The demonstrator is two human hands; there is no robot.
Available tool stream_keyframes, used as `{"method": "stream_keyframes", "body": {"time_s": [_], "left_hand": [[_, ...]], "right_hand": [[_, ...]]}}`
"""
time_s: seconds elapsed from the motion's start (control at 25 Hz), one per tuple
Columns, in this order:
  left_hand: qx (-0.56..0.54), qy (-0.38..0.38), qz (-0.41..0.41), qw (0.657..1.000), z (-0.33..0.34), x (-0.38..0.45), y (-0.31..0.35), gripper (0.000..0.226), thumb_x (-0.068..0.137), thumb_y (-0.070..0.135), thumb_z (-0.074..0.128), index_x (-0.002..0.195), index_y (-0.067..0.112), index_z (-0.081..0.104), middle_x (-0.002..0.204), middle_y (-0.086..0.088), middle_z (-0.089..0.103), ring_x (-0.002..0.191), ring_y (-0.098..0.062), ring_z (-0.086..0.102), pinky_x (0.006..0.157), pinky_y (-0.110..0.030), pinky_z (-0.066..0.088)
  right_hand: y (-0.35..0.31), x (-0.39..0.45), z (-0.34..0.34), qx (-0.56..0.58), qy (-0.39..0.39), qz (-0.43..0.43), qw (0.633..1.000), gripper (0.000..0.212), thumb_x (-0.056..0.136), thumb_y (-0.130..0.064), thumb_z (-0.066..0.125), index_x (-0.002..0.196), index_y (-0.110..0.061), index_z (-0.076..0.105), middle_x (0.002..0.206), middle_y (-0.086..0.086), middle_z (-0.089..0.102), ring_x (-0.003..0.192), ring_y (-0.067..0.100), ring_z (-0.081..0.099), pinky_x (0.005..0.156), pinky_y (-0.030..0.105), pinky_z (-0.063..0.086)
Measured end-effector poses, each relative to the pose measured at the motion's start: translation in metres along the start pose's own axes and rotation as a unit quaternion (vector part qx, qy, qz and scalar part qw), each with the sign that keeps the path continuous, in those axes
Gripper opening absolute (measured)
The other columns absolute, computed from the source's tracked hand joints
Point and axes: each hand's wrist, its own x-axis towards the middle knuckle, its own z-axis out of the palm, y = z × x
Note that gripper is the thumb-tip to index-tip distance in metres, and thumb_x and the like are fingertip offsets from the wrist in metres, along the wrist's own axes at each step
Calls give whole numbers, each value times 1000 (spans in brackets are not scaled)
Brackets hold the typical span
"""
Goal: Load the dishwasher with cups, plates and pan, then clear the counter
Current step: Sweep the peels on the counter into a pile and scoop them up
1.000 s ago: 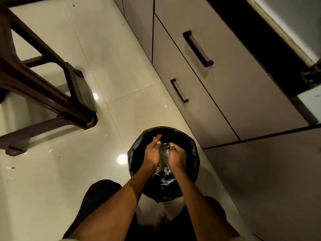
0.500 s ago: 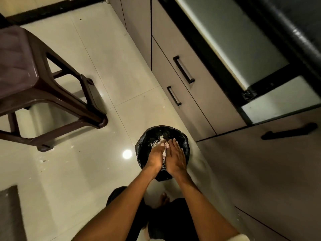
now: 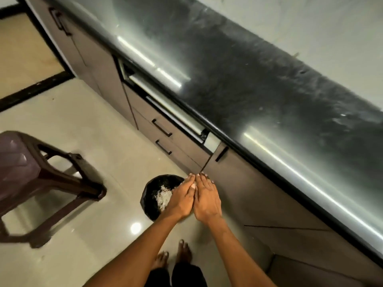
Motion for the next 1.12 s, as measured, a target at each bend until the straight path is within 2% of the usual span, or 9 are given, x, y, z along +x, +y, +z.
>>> {"method": "stream_keyframes", "body": {"time_s": [0.2, 0.36, 0.44, 0.52, 0.68, 0.8, 0.96, 1.12], "left_hand": [[117, -118, 165, 972, 38, -38, 89, 47, 105, 13, 39, 151, 7, 34, 159, -7, 32, 148, -12, 26, 122, -24, 15], [127, -180, 261, 940, 89, -78, 148, 47, 105, 13, 40, 151, 6, 35, 159, -9, 32, 148, -13, 26, 123, -24, 15], [138, -218, 292, 921, 121, -99, 170, 50, 103, 22, 38, 151, 7, 35, 159, -8, 33, 148, -12, 25, 123, -26, 15], [159, -254, 322, 898, 156, -115, 189, 56, 99, 29, 34, 152, 8, 34, 160, -6, 31, 148, -10, 24, 123, -26, 15], [202, -314, 377, 848, 232, -135, 214, 50, 105, 18, 36, 154, 10, 29, 162, -2, 26, 149, -8, 19, 124, -29, 13], [215, -344, 413, 816, 300, -151, 233, 49, 106, 19, 35, 155, 14, 27, 162, 0, 24, 149, -5, 16, 124, -29, 13], [229, -365, 425, 796, 384, -171, 252, 50, 106, 19, 34, 155, 13, 24, 163, -2, 21, 150, -7, 14, 124, -24, 7], [250, -383, 432, 777, 452, -177, 265, 52, 107, 22, 32, 157, 13, 19, 165, -1, 16, 151, -7, 10, 121, -20, 1]], "right_hand": [[22, -82, -82, 35, 135, 91, 986, 68, 100, -45, 10, 157, -16, 31, 165, 4, 24, 154, 15, 14, 126, 32, 6], [55, -150, -130, 45, 215, 167, 961, 79, 94, -53, 1, 158, -18, 30, 166, 2, 22, 154, 12, 12, 125, 30, 3], [76, -182, -147, 44, 255, 208, 943, 79, 93, -53, 0, 158, -17, 29, 166, 1, 21, 154, 11, 11, 126, 30, 3], [99, -215, -159, 42, 288, 251, 923, 79, 94, -52, 0, 158, -17, 28, 166, 0, 21, 154, 9, 10, 126, 29, 3], [151, -271, -171, 33, 323, 311, 893, 76, 95, -51, -1, 159, -18, 25, 166, -1, 19, 154, 7, 7, 125, 27, -1], [204, -310, -184, 22, 346, 350, 870, 77, 95, -51, -1, 158, -17, 25, 166, 0, 20, 153, 6, 5, 123, 25, -5], [272, -350, -198, 14, 361, 411, 837, 76, 95, -51, 1, 159, -15, 21, 167, 1, 15, 152, 7, 0, 122, 24, -9], [331, -383, -207, 3, 376, 495, 784, 81, 92, -55, 6, 160, -11, 12, 168, 6, 3, 155, 15, -5, 122, 29, -13]]}}
